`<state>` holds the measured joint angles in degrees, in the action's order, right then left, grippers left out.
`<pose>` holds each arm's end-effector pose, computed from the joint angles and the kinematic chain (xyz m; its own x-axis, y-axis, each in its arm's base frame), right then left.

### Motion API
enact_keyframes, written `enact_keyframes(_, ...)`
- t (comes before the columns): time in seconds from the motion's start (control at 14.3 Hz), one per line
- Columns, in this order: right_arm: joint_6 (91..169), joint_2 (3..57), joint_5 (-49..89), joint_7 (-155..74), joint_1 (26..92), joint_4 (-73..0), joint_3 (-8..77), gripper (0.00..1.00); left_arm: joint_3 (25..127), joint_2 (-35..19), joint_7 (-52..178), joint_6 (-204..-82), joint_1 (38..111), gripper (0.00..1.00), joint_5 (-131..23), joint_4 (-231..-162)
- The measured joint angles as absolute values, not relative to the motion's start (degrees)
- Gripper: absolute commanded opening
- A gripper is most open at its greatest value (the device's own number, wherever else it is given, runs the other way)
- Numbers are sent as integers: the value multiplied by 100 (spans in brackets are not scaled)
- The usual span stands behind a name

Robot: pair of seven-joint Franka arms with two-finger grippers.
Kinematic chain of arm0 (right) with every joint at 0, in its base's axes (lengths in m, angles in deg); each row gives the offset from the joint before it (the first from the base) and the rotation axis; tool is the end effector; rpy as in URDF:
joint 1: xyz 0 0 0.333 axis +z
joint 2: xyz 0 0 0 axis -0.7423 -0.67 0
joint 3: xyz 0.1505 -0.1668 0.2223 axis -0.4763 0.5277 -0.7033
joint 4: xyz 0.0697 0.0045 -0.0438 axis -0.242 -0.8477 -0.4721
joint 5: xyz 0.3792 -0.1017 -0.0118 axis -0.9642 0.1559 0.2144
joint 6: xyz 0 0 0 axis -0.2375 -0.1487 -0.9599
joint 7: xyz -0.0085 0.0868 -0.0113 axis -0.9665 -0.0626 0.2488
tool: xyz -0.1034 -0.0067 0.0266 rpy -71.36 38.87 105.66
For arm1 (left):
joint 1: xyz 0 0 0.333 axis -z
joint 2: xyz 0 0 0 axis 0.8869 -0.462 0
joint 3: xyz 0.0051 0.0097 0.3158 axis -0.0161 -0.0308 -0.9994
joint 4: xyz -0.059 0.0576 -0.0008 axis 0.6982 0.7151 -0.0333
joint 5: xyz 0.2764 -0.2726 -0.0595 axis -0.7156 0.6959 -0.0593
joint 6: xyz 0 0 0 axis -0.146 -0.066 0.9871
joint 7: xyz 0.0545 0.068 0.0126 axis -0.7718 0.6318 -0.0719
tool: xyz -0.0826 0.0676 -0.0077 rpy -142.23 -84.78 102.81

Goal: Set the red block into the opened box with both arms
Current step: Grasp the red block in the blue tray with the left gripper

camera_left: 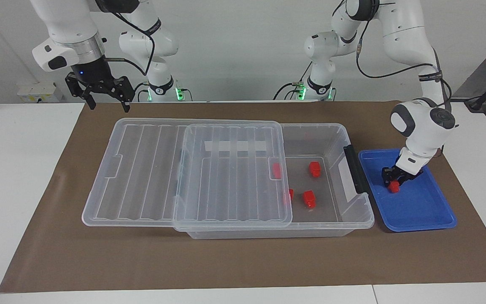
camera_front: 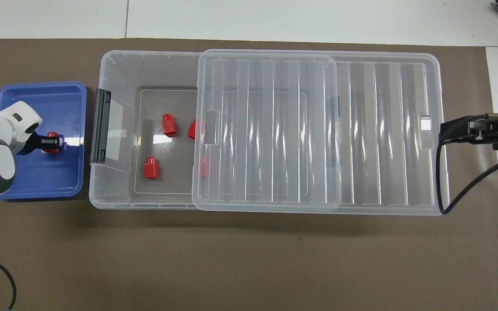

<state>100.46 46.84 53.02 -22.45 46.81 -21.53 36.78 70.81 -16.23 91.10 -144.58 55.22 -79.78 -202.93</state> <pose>0.5416 0.0309 0.6480 0.9930 -0.1161 0.0214 -0.1170 -0.9922 0.0439 0.6004 0.1013 0.3024 0.9940 -0.0581 0.0929 -0.0548 -0.9978 -0.0376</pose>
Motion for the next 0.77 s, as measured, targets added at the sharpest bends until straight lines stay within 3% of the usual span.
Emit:
enact_keyframes(0.35,10010,4638,5302,-2245,4672,-2174,3700,100,7076,-1617,9110,-13820,5522,0,-7978,-20005)
enact_keyframes(0.77,9883,4641,5290,-2241,4672,-2174,3700,100,7075,-1448,9062,-11106,5522,0,-7652,-18114)
